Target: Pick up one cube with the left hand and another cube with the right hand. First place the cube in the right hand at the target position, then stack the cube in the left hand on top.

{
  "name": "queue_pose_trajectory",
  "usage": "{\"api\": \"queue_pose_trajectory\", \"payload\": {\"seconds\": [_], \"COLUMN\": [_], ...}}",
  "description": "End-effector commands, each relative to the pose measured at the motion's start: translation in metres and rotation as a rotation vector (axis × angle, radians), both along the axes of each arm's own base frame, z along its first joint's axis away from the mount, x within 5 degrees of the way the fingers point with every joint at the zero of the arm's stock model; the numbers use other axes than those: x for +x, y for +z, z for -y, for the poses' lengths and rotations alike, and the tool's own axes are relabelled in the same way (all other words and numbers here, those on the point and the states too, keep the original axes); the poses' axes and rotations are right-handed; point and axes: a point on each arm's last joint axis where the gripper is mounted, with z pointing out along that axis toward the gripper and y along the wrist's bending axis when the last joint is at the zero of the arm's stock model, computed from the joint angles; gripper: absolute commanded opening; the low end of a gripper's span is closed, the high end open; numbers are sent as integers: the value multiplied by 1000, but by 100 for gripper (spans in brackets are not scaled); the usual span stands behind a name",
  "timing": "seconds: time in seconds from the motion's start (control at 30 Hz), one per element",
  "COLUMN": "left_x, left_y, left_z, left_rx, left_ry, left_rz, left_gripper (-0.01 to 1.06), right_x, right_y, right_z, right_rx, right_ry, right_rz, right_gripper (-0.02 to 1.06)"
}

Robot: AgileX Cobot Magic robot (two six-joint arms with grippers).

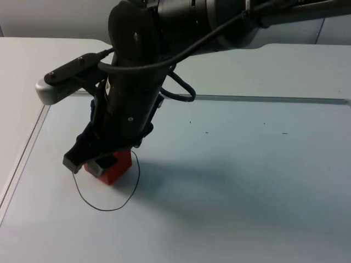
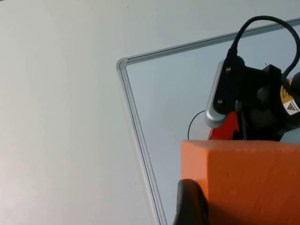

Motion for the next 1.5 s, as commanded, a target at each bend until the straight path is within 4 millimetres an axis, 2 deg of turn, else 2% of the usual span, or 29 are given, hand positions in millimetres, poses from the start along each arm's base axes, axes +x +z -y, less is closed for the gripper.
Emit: {"api": "queue_pose_trajectory", "payload": {"seconds": [0.0,0.83,0.97,1.47], "left_x": [0,0,0,0], "left_y": [0,0,0,0], "left_z": [2,3,3,3], "left_rx": [-14,-18,-19,-18], "left_ry": [-10,-16,-17,-18], "left_rz": [8,4,5,5], "left_gripper": [0,0,0,0], "right_x": [0,-1,-1,-2], "right_y": [6,6,-6,-10], "right_z": [-3,-5,-4,-4], "right_rx": [19,36,10,5], "right_ry": [4,-3,-1,-3], "right_rz": [14,4,-14,-24], "right_gripper": [0,0,0,0]}}
